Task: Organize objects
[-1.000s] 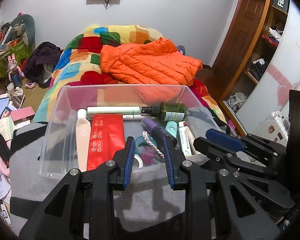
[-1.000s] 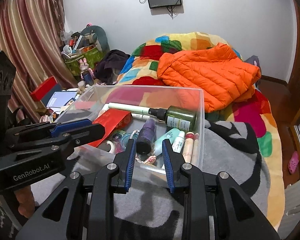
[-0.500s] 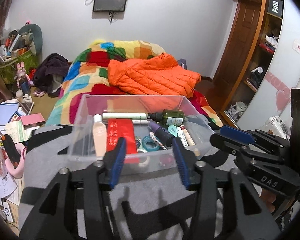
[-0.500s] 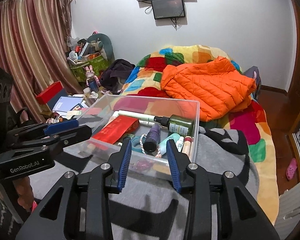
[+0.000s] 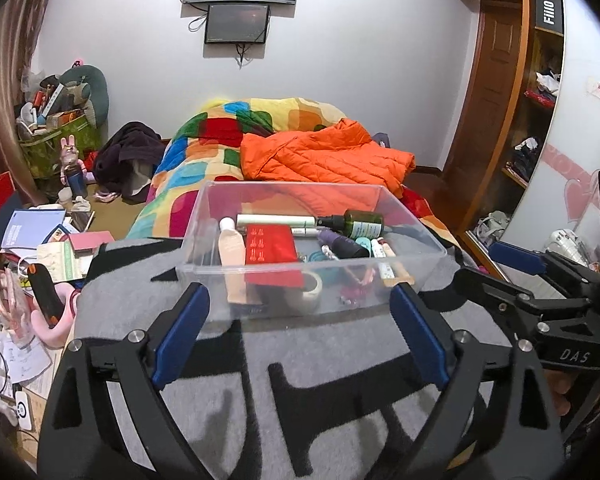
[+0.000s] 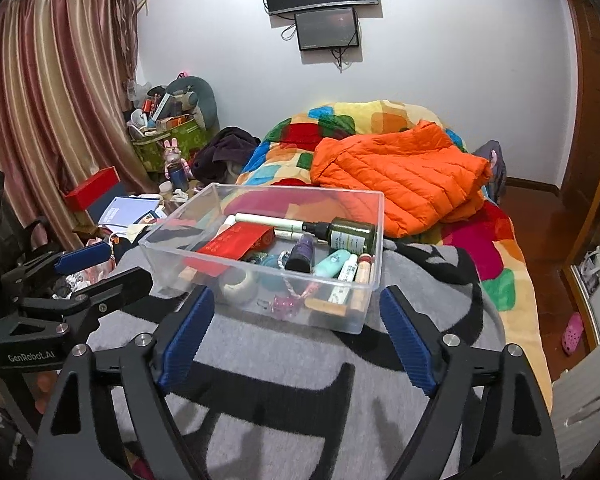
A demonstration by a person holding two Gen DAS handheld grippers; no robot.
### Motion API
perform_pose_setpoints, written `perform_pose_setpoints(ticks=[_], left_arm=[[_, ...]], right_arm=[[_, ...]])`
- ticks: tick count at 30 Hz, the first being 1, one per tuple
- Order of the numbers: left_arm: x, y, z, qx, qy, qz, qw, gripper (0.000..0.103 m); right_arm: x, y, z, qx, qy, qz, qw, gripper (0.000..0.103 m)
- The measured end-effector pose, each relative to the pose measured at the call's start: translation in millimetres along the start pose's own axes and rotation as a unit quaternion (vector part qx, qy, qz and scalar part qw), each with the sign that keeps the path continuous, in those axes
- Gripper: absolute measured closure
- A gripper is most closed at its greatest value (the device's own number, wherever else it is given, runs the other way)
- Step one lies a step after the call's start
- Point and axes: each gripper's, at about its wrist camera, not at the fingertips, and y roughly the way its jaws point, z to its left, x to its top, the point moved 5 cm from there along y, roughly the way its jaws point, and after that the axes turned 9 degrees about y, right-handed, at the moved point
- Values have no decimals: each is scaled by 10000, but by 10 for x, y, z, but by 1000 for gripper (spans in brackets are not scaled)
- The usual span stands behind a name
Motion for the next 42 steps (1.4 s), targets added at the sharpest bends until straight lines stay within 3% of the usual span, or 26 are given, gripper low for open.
perform_pose_setpoints(ticks=[13,42], left_arm=[[-154,-33,-32,71,28,-19,10000,8],[-164,-35,-52,82,9,-17,10000,7]], right_arm=[[-190,-4,-46,-112,103,77,9999,20],[-228,27,12,-51,67,108,9999,20]])
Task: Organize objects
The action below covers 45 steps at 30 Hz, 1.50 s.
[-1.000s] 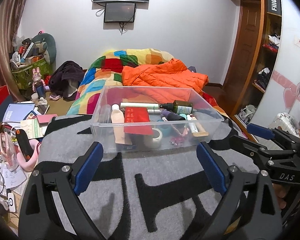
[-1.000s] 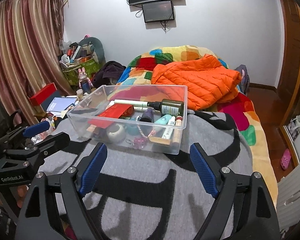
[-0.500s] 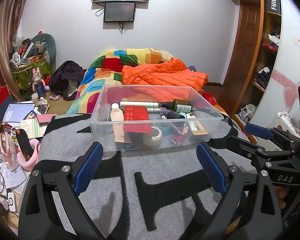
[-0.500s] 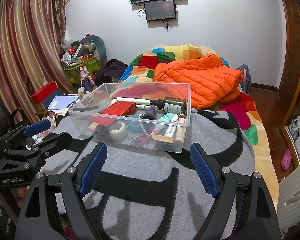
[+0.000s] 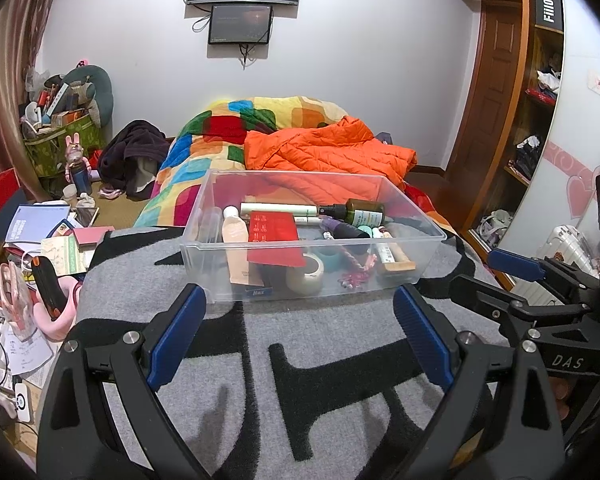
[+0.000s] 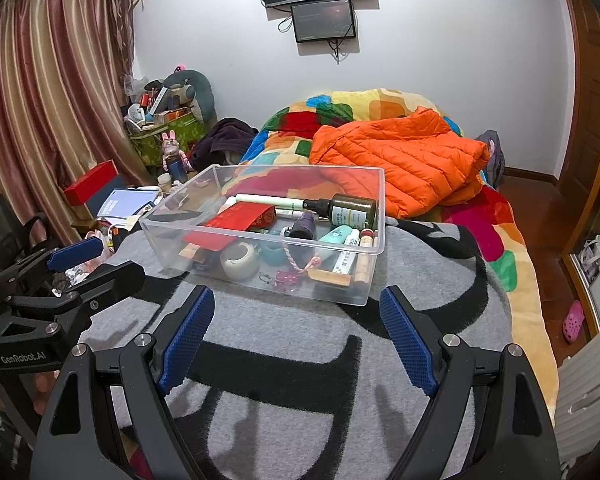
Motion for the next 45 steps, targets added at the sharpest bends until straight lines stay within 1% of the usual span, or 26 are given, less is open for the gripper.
perform_pose_setpoints(ticks=[8,16,24,28,38,45], left_arm=[[4,-7,11,3,-93,-2,10000,2],[-13,3,41,-68,-218,50,9997,2],[-9,-8,24,-58,-121,2,9999,2],[-21,6,3,-156,-129,72,9998,2],[-44,-3,-50,-216,-3,103,9997,2],[-41,-2,-11,-195,-94,93,9997,2]], right_arm=[[17,-6,-19,1,71,6,10000,20],[22,-3,-27,2,73,13,10000,20],[18,-1,-27,7,76,17,10000,20],[14,2,-26,19,86,25,10000,20],[-7,14,-2,17,54,35,10000,20],[-11,17,3,17,55,34,10000,20]])
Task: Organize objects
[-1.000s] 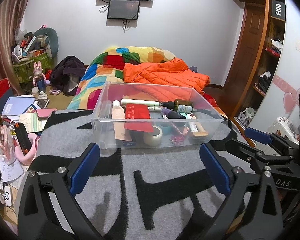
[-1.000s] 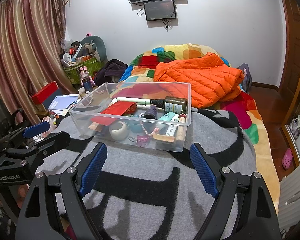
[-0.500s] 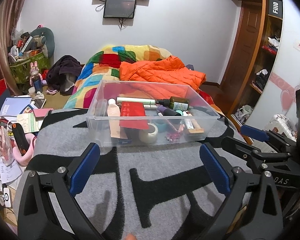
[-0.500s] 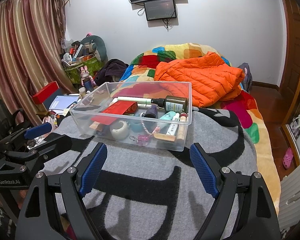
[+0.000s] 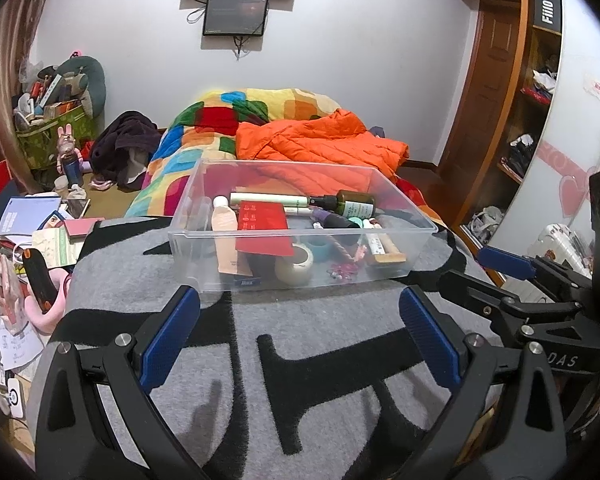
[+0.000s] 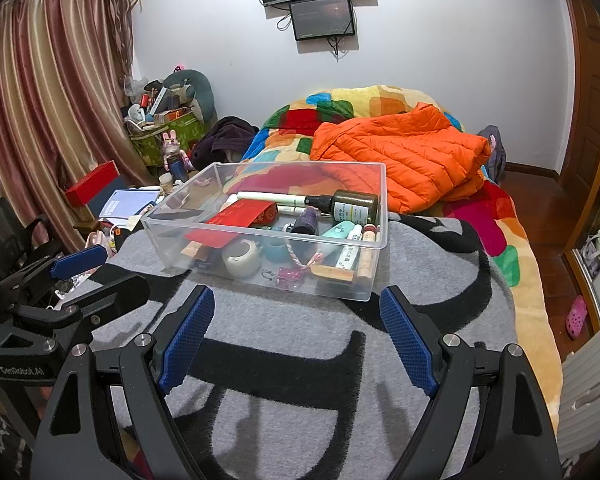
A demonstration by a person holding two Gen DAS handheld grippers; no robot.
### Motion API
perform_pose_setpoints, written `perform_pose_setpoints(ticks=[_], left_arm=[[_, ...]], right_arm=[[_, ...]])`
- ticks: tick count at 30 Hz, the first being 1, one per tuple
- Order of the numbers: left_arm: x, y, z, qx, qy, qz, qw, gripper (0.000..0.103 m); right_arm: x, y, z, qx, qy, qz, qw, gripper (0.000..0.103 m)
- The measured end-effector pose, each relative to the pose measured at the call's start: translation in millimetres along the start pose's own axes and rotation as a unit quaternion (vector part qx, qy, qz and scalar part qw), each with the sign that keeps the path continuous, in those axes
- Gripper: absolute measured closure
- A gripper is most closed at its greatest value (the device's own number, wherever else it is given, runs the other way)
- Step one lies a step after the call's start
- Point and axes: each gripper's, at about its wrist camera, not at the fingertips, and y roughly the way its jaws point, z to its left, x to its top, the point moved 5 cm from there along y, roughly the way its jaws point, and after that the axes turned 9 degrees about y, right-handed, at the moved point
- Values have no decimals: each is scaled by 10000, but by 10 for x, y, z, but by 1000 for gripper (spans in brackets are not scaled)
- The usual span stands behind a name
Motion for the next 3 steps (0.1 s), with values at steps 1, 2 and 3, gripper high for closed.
perform_pose_setpoints(ticks=[1,2,3], left_arm=[[1,-1,4,0,-17,2,10000,2],[4,-3,14,0,-42,12,10000,2],[4,-5,19,4,-58,19,10000,2]], right_arm=[[3,-2,-1,2,-1,1,10000,20],[5,-4,-3,-2,-3,1,10000,20],[5,-4,-3,-4,-3,2,10000,20]])
